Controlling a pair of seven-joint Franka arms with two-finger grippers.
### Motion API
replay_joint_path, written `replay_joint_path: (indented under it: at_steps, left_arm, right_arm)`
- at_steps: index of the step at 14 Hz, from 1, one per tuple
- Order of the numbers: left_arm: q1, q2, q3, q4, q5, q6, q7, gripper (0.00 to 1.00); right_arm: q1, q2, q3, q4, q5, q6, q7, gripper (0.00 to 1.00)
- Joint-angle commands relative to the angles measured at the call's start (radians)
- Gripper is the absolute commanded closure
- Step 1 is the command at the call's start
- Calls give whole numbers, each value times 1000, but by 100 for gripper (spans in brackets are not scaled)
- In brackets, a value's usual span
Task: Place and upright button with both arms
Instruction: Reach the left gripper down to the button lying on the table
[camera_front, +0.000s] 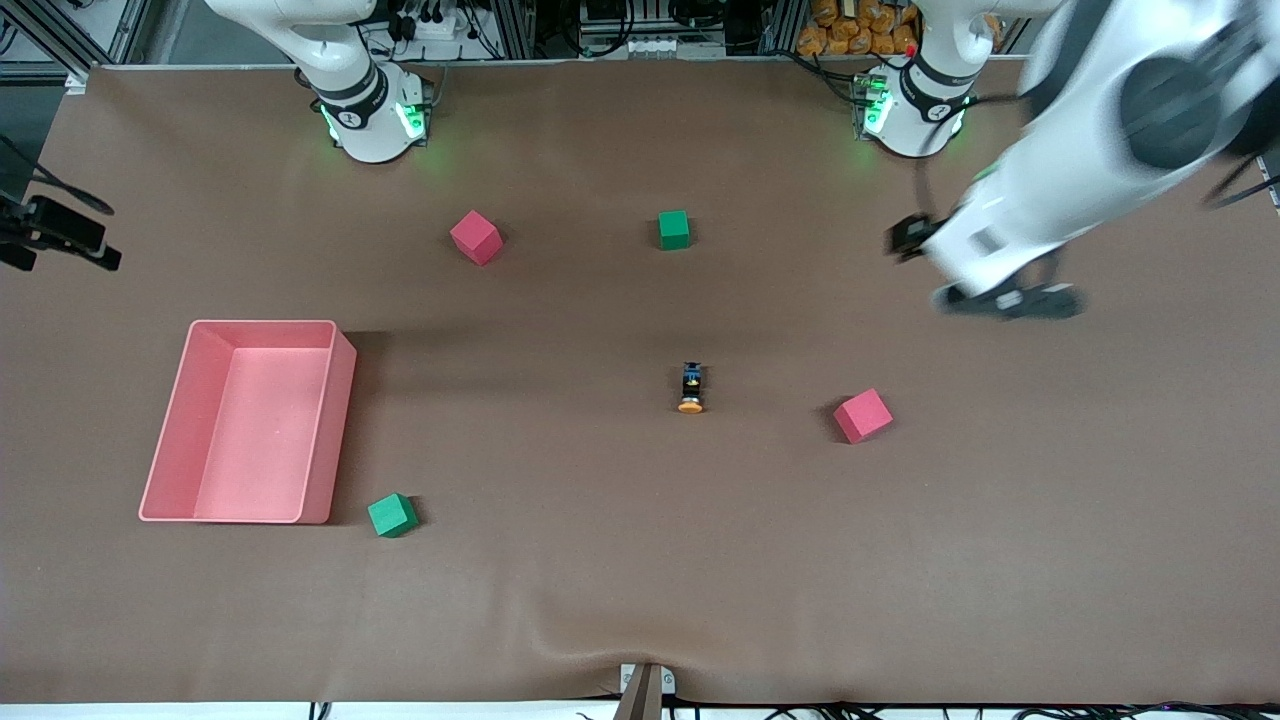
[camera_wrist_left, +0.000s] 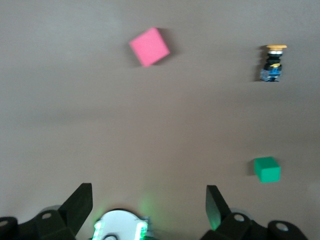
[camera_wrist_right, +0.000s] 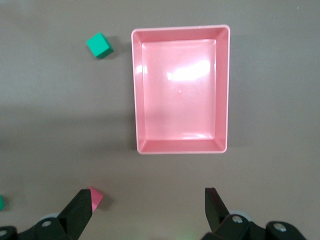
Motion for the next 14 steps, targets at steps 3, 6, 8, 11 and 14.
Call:
replay_joint_path:
  at_steps: [3,6,8,11,14]
  left_arm:
    - [-159,244,-3,87,-15,160,-230,0]
    - [-212,367,-3,85,-21,320,-247,0]
    - [-217,433,-3,87,-64,401,-255,0]
    - [-222,509,-3,88,-104,481,-244,0]
    - [-242,559,-1,93,-109,530,-206,0]
  right_arm:
    - [23,9,24,36,-22,-43,73,0]
    - [34,5,24,16,-29,-11,122,0]
    - [29,-17,22,-23,-29,-8,120,0]
    - [3,-62,18,-97,-29,24,108,0]
    - [3,-56,18,-88,-30,23,107,0]
